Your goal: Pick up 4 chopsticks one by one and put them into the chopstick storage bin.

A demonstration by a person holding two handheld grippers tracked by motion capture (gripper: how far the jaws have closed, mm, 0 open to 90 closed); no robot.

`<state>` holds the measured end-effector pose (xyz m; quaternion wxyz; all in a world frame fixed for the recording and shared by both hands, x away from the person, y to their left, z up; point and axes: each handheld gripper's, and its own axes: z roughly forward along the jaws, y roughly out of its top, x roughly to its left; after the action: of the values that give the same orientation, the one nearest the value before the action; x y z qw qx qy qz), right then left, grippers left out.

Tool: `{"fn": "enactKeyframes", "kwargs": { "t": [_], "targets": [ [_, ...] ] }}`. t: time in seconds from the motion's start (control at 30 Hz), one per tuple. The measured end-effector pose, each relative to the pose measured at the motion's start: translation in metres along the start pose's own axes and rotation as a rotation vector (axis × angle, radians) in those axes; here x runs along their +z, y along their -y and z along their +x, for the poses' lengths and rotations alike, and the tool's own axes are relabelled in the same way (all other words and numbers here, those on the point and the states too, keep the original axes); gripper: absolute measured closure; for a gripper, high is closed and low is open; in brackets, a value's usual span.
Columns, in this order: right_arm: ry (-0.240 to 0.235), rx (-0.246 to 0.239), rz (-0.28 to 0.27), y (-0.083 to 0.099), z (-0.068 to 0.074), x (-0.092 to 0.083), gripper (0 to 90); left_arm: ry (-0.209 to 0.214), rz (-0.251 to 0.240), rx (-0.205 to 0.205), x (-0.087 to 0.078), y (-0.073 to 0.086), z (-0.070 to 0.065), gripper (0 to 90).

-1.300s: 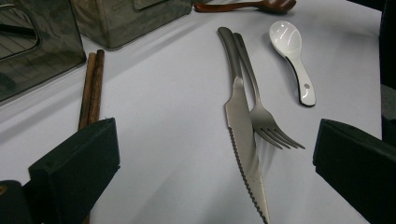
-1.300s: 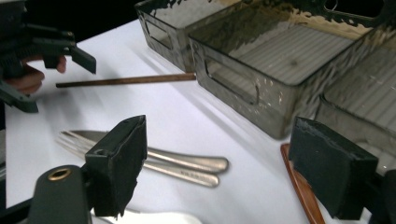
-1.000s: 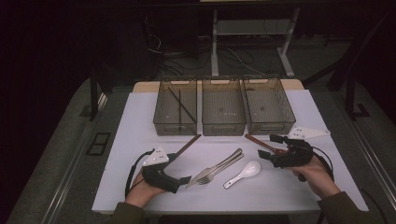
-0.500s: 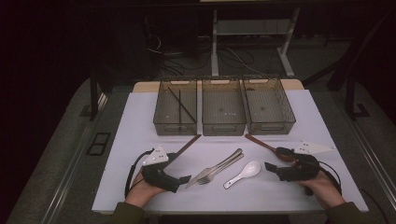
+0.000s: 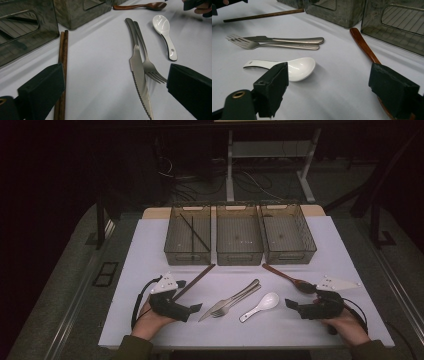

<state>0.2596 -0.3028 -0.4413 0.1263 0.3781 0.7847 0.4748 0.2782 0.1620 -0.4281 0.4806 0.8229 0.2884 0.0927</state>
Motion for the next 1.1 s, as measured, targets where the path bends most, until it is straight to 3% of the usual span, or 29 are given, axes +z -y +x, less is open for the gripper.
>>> {"fn": "enactKeyframes", "kwargs": {
  "t": [0.33, 0.7, 1.1],
  "targets": [
    [-0.004, -0.013, 0.005, 0.001, 0.002, 0.0, 16.0, -0.032, -0.009, -0.013, -0.004, -0.011, 0.011, 9.0],
    [-0.008, -0.022, 0.015, 0.001, 0.004, 0.003, 16.0, -0.068, -0.01, -0.033, -0.004, -0.02, 0.034, 19.7],
    [-0.009, -0.018, 0.009, 0.001, 0.003, 0.003, 16.0, -0.072, -0.01, -0.058, 0.0, -0.026, 0.057, 39.9]
  ]
}}
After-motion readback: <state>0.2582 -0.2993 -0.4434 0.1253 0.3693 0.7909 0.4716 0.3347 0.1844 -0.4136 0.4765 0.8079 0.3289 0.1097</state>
